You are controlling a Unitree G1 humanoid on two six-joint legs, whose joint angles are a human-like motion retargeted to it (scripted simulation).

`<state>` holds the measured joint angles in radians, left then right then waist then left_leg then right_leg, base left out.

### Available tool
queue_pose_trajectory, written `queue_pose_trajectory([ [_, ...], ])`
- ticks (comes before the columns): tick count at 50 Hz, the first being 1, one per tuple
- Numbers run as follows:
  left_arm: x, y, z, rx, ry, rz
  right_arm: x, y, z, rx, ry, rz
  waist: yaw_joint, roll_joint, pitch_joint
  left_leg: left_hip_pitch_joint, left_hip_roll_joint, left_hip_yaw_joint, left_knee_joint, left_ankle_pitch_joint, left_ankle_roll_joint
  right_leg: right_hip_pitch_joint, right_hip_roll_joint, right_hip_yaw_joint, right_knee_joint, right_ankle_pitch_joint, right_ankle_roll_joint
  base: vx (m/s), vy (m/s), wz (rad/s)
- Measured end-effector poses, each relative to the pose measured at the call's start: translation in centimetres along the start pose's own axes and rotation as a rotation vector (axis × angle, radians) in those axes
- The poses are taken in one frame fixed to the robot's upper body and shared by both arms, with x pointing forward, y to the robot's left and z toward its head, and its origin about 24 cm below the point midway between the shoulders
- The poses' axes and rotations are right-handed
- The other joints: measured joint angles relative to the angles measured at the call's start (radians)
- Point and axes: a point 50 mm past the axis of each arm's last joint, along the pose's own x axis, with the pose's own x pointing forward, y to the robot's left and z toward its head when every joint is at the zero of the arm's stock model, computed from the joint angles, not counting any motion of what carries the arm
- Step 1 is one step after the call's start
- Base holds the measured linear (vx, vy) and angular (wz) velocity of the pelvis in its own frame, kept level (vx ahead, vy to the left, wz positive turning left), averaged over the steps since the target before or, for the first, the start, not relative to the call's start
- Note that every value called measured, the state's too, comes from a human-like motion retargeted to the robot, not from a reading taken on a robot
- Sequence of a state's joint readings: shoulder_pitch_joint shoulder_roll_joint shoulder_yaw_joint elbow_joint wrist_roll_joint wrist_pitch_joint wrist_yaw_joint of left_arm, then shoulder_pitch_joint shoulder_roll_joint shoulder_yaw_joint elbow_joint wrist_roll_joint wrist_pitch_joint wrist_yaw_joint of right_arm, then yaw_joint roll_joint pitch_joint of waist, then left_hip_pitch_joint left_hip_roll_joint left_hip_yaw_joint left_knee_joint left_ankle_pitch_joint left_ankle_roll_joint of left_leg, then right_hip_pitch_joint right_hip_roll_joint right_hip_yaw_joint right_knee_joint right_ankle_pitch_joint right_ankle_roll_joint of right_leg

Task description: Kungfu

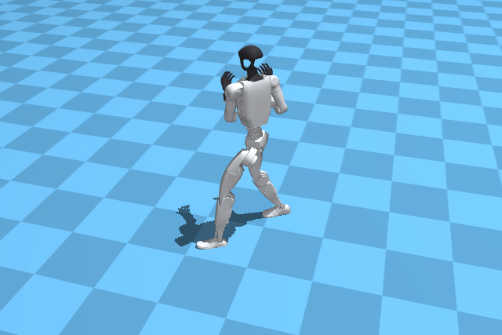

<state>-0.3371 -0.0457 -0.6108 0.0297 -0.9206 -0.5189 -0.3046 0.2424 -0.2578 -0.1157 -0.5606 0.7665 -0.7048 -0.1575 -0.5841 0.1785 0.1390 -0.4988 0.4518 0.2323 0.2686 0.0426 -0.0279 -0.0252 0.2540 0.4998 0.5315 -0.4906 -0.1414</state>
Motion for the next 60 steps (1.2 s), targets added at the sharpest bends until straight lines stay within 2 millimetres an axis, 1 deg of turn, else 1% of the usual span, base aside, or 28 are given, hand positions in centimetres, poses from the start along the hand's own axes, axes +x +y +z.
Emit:
queue_pose_trajectory([
  [1, -0.1, 0.2, 0.5, 0.020, -0.010, 0.004, 0.0, -0.1, 0.6, -0.013, -0.009, 0.012, -0.026, 0.032, 0.009, -0.086, -0.038, -0.180, 0.112, -0.006, -0.041, -0.006, -0.011, -0.057, -0.010, 0.015, 0.030, 0.91, 0.76, -0.43],
  [2, -0.1, 0.4, 1.2, 0.049, -0.023, 0.006, -0.1, -0.1, 1.1, -0.024, -0.018, 0.029, -0.032, 0.051, 0.014, -0.144, -0.066, -0.287, 0.203, -0.016, -0.070, -0.012, -0.038, -0.099, -0.015, 0.030, 0.067, 0.75, 0.76, -0.92],
  [3, -0.1, 0.8, 2.2, 0.097, -0.042, 0.006, -0.1, 0.1, 1.3, -0.031, -0.024, 0.054, 0.001, 0.041, 0.011, -0.145, -0.073, -0.247, 0.254, -0.036, -0.077, -0.018, -0.099, -0.112, -0.009, 0.047, 0.117, 0.66, 0.81, -1.58],
  [5, -0.3, 1.4, 4.3, 0.227, -0.065, -0.005, -0.1, 0.6, 1.2, -0.047, -0.027, 0.086, 0.055, 0.045, 0.019, -0.125, -0.029, -0.141, 0.296, -0.084, -0.083, -0.037, -0.177, -0.215, -0.003, 0.090, 0.189, 0.54, 0.84, -1.52],
  [7, -1.1, 1.8, 6.4, 0.385, -0.077, -0.003, 0.2, 1.1, 0.7, -0.041, -0.031, 0.110, 0.109, 0.060, 0.010, -0.167, -0.013, -0.148, 0.383, -0.143, -0.109, -0.056, -0.250, -0.380, -0.022, 0.135, 0.223, 0.31, 0.55, -0.67],
  [12, -3.2, 1.7, 11.0, 0.704, -0.054, 0.035, 2.0, 4.5, -0.1, -0.026, -0.089, 0.341, 0.296, 0.033, -0.080, -0.248, -0.132, -0.184, 0.446, -0.186, -0.117, 0.028, -0.402, -0.666, -0.175, 0.157, 0.260, 0.22, 0.46, 0.73],
  [16, -4.6, 1.5, 16.3, 1.053, 0.051, 0.102, 4.8, 8.8, -1.0, -0.005, -0.223, 0.585, 0.444, -0.050, -0.157, -0.302, -0.238, -0.189, 0.431, -0.166, -0.098, 0.138, -0.410, -0.757, -0.304, 0.158, 0.309, 0.08, 0.15, 2.14],
  [18, -5.5, 1.7, 19.6, 1.314, 0.139, 0.178, 7.2, 10.6, -1.4, -0.044, -0.297, 0.693, 0.558, -0.118, -0.202, -0.329, -0.280, -0.181, 0.419, -0.154, -0.088, 0.164, -0.419, -0.825, -0.337, 0.153, 0.303, 0.05, -0.22, 1.86],
  [20, -6.9, 2.3, 23.6, 1.634, 0.251, 0.322, 10.6, 11.3, -1.5, -0.155, -0.357, 0.767, 0.683, -0.181, -0.234, -0.356, -0.306, -0.178, 0.410, -0.147, -0.081, 0.170, -0.414, -0.869, -0.352, 0.143, 0.294, 0.05, -0.29, 1.48],
  [23, -10.1, 3.0, 32.1, 2.244, 0.352, 0.699, 16.3, 11.1, -2.6, -0.458, -0.402, 0.845, 0.847, -0.250, -0.205, -0.372, -0.325, -0.181, 0.406, -0.137, -0.080, 0.188, -0.396, -0.887, -0.361, 0.121, 0.300, -0.09, -0.24, 1.06],
  [25, -13.5, 3.4, 38.2, 2.681, 0.536, 0.965, 19.9, 11.2, -5.3, -0.693, -0.393, 0.847, 0.914, -0.275, -0.179, -0.375, -0.335, -0.189, 0.405, -0.131, -0.087, 0.201, -0.388, -0.887, -0.363, 0.101, 0.302, -0.12, -0.25, 0.70],
  [26, -16.2, 3.9, 41.3, -2.804, -0.724, -1.131, 21.2, 11.0, -7.6, -0.851, -0.345, 0.820, 0.938, -0.279, -0.179, -0.380, -0.333, -0.190, 0.404, -0.128, -0.091, 0.201, -0.382, -0.882, -0.362, 0.091, 0.300, -0.06, -0.17, 0.52],
  [28, -22.9, 3.8, 46.1, -2.148, -0.952, -1.180, 23.1, 9.1, -12.4, -1.245, -0.130, 0.743, 0.967, -0.281, -0.187, -0.387, -0.338, -0.199, 0.399, -0.119, -0.097, 0.202, -0.373, -0.885, -0.360, 0.076, 0.296, -0.01, -0.06, 0.55],
  [30, -28.8, 3.7, 47.1, -1.629, -1.391, -1.266, 23.3, 3.8, -15.3, -1.645, 0.313, 0.559, 0.979, -0.282, -0.198, -0.390, -0.350, -0.207, 0.385, -0.105, -0.104, 0.210, -0.364, -0.904, -0.365, 0.070, 0.297, 0.04, 0.01, 0.81],
  [32, -32.2, 2.3, 47.0, -1.419, -1.592, -1.455, 22.3, 1.9, -16.2, -1.680, 0.507, 0.521, 0.980, -0.284, -0.184, -0.383, -0.364, -0.219, 0.362, -0.085, -0.114, 0.226, -0.349, -0.918, -0.373, 0.073, 0.298, 0.02, -0.03, 0.98],
  [33, -33.3, 1.5, 46.8, -1.381, -1.541, -1.562, 22.7, 2.7, -15.8, -1.607, 0.453, 0.578, 0.976, -0.286, -0.173, -0.376, -0.372, -0.226, 0.349, -0.073, -0.119, 0.233, -0.340, -0.920, -0.377, 0.074, 0.298, -0.06, -0.10, 0.87],
  [35, -34.2, 1.5, 46.1, -1.476, -1.435, -1.721, 23.3, 4.5, -14.5, -1.518, 0.214, 0.650, 0.985, -0.293, -0.158, -0.370, -0.378, -0.229, 0.331, -0.051, -0.123, 0.239, -0.329, -0.922, -0.381, 0.071, 0.298, -0.10, -0.10, 0.54],
  [37, -34.2, 2.3, 45.5, -1.680, -1.349, -1.783, 23.1, 5.1, -13.8, -1.546, -0.032, 0.615, 1.000, -0.296, -0.160, -0.377, -0.372, -0.222, 0.326, -0.034, -0.120, 0.237, -0.331, -0.934, -0.381, 0.061, 0.299, -0.09, -0.01, 0.14],
  [39, -34.0, 2.6, 45.1, -1.771, -1.240, -1.780, 22.6, 5.0, -13.7, -1.605, -0.175, 0.581, 0.999, -0.298, -0.164, -0.380, -0.373, -0.222, 0.321, -0.021, -0.118, 0.237, -0.328, -0.946, -0.378, 0.052, 0.301, -0.07, -0.03, 0.25],
  [42, -33.1, 3.1, 45.2, -1.819, -1.185, -1.707, 21.8, 4.3, -14.4, -1.660, -0.158, 0.634, 0.982, -0.299, -0.164, -0.371, -0.381, -0.235, 0.308, -0.003, -0.123, 0.246, -0.315, -0.953, -0.374, 0.049, 0.302, -0.04, -0.07, 0.34],
  [45, -31.2, 4.5, 45.3, -1.911, -1.134, -1.643, 21.1, 4.2, -15.1, -1.641, -0.116, 0.668, 0.963, -0.298, -0.167, -0.361, -0.380, -0.237, 0.300, 0.006, -0.128, 0.255, -0.311, -0.954, -0.375, 0.051, 0.300, 0.00, 0.00, 0.00],
  [48, -26.8, 6.9, 45.1, -2.171, -0.897, -1.608, 20.7, 5.0, -15.3, -1.595, -0.169, 0.698, 0.957, -0.300, -0.170, -0.353, -0.372, -0.231, 0.299, 0.005, -0.127, 0.256, -0.316, -0.952, -0.375, 0.054, 0.301, 0.00, -0.02, -0.15],
  [50, -22.3, 8.5, 44.9, -2.427, -0.693, -1.551, 20.7, 5.6, -15.2, -1.578, -0.204, 0.723, 0.959, -0.302, -0.170, -0.351, -0.368, -0.233, 0.303, 0.002, -0.126, 0.257, -0.322, -0.952, -0.375, 0.058, 0.304, 0.01, -0.04, -0.28],
  [52, -16.3, 9.7, 44.0, -2.739, -0.486, -1.448, 20.7, 6.4, -15.2, -1.561, -0.232, 0.770, 0.959, -0.301, -0.168, -0.351, -0.365, -0.237, 0.312, -0.005, -0.123, 0.257, -0.323, -0.951, -0.375, 0.064, 0.308, -0.01, -0.03, -0.23],
  [53, -13.1, 10.0, 43.2, 2.738, 0.363, 1.302, 20.6, 6.9, -15.3, -1.546, -0.243, 0.805, 0.954, -0.300, -0.168, -0.351, -0.363, -0.239, 0.315, -0.008, -0.121, 0.258, -0.323, -0.951, -0.375, 0.068, 0.310, 0.02, -0.04, -0.18],
  [55, -6.6, 10.0, 40.8, 2.690, 0.165, 0.980, 20.2, 8.5, -15.6, -1.516, -0.264, 0.894, 0.940, -0.298, -0.170, -0.353, -0.360, -0.242, 0.323, -0.014, -0.117, 0.258, -0.323, -0.951, -0.376, 0.077, 0.315, 0.09, -0.05, -0.19],
  [57, -0.3, 9.1, 37.5, 2.650, 0.050, 0.657, 19.6, 10.5, -16.3, -1.503, -0.285, 1.002, 0.920, -0.296, -0.174, -0.356, -0.354, -0.242, 0.333, -0.022, -0.110, 0.255, -0.325, -0.946, -0.376, 0.089, 0.319, 0.06, -0.05, -0.33],
  [60, 7.1, 6.6, 31.3, 2.604, 0.007, 0.176, 18.1, 14.4, -17.4, -1.506, -0.369, 1.197, 0.877, -0.283, -0.179, -0.354, -0.334, -0.236, 0.349, -0.040, -0.094, 0.245, -0.334, -0.934, -0.374, 0.114, 0.325, -0.01, -0.02, -0.66],
])
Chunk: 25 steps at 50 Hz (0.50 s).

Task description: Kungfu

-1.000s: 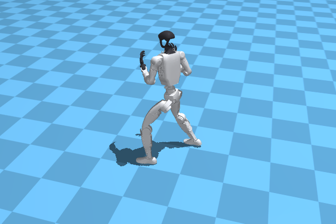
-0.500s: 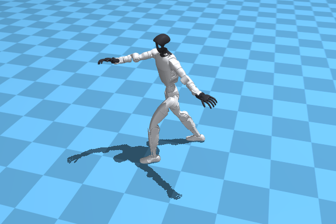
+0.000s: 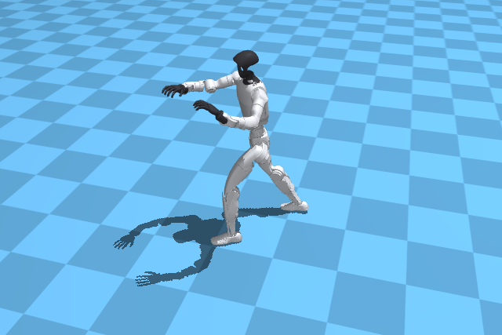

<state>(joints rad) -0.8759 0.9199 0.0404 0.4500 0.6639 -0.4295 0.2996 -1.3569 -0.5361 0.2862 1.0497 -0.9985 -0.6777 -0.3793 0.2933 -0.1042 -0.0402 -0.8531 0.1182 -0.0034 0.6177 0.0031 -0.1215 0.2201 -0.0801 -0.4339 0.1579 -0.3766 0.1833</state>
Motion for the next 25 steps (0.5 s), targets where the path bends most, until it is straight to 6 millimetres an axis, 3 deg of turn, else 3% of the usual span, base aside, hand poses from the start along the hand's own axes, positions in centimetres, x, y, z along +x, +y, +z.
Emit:
queue_pose_trajectory([
  [3, 2.2, -1.2, 4.3, -0.022, -0.176, -0.106, 2.1, -0.2, 2.7, -0.104, -0.100, 0.000, -0.039, 0.025, 0.008, 0.012, 0.033, 0.016, 0.013, -0.019, 0.011, -0.014, -0.010, 0.024, 0.007, 0.020, -0.003, -0.03, 0.01, -1.00],
  [5, 2.8, -1.6, 6.0, -0.004, -0.246, -0.165, 3.4, -0.3, 4.7, -0.196, -0.161, -0.042, -0.066, 0.050, 0.018, 0.026, 0.068, 0.034, 0.021, -0.036, 0.017, -0.033, -0.022, 0.049, 0.013, 0.034, -0.008, -0.14, 0.03, -1.52],
  [7, 2.8, -1.4, 6.5, 0.006, -0.279, -0.178, 4.1, -0.6, 6.7, -0.226, -0.233, -0.115, -0.088, 0.063, 0.028, 0.045, 0.107, 0.062, 0.020, -0.050, 0.019, -0.062, -0.043, 0.080, 0.019, 0.048, -0.012, -0.22, 0.04, -1.82],
  [10, 2.1, -0.8, 7.0, -0.076, -0.321, -0.132, 4.1, -0.8, 9.3, -0.090, -0.328, -0.277, -0.108, 0.078, 0.043, 0.077, 0.168, 0.108, 0.015, -0.066, 0.020, -0.117, -0.068, 0.140, 0.030, 0.069, -0.018, -0.26, -0.02, -1.90],
  [15, 0.9, 0.7, 8.2, -0.158, -0.402, -0.018, 3.2, -1.5, 10.6, -0.017, -0.431, -0.399, -0.152, 0.113, 0.056, 0.127, 0.270, 0.200, -0.014, -0.069, 0.030, -0.215, -0.092, 0.187, 0.033, 0.107, -0.045, -0.37, -0.12, -1.80],
  [18, 0.2, 1.3, 8.1, -0.086, -0.400, -0.023, 2.9, -1.6, 11.7, 0.016, -0.488, -0.426, -0.173, 0.157, 0.062, 0.174, 0.369, 0.276, -0.051, -0.057, 0.018, -0.307, -0.092, 0.194, 0.075, 0.155, -0.116, -0.50, -0.11, -2.21],
  [20, -0.3, 1.6, 8.0, -0.067, -0.397, -0.028, 2.8, -1.5, 12.3, 0.014, -0.505, -0.407, -0.193, 0.196, 0.061, 0.193, 0.436, 0.312, -0.076, -0.043, 0.009, -0.355, -0.113, 0.107, 0.119, 0.166, -0.189, -0.61, -0.27, -1.98],
  [22, -0.9, 1.2, 7.9, -0.092, -0.380, -0.055, 2.7, -1.1, 12.6, 0.021, -0.511, -0.381, -0.222, 0.224, 0.057, 0.215, 0.487, 0.349, -0.101, -0.023, -0.004, -0.379, -0.150, 0.001, 0.146, 0.208, -0.213, -0.51, -0.25, -1.80],
  [23, -1.4, 1.0, 7.8, -0.108, -0.366, -0.069, 2.5, -0.7, 12.8, 0.025, -0.518, -0.356, -0.239, 0.234, 0.057, 0.232, 0.502, 0.368, -0.115, -0.012, -0.009, -0.391, -0.166, -0.033, 0.153, 0.249, -0.202, -0.39, -0.22, -1.55],
  [25, -2.3, 0.4, 7.7, -0.141, -0.341, -0.098, 1.9, 0.3, 13.1, 0.032, -0.530, -0.289, -0.274, 0.237, 0.060, 0.274, 0.511, 0.395, -0.144, 0.016, -0.025, -0.414, -0.193, -0.061, 0.149, 0.332, -0.118, -0.38, -0.33, -1.42],
])
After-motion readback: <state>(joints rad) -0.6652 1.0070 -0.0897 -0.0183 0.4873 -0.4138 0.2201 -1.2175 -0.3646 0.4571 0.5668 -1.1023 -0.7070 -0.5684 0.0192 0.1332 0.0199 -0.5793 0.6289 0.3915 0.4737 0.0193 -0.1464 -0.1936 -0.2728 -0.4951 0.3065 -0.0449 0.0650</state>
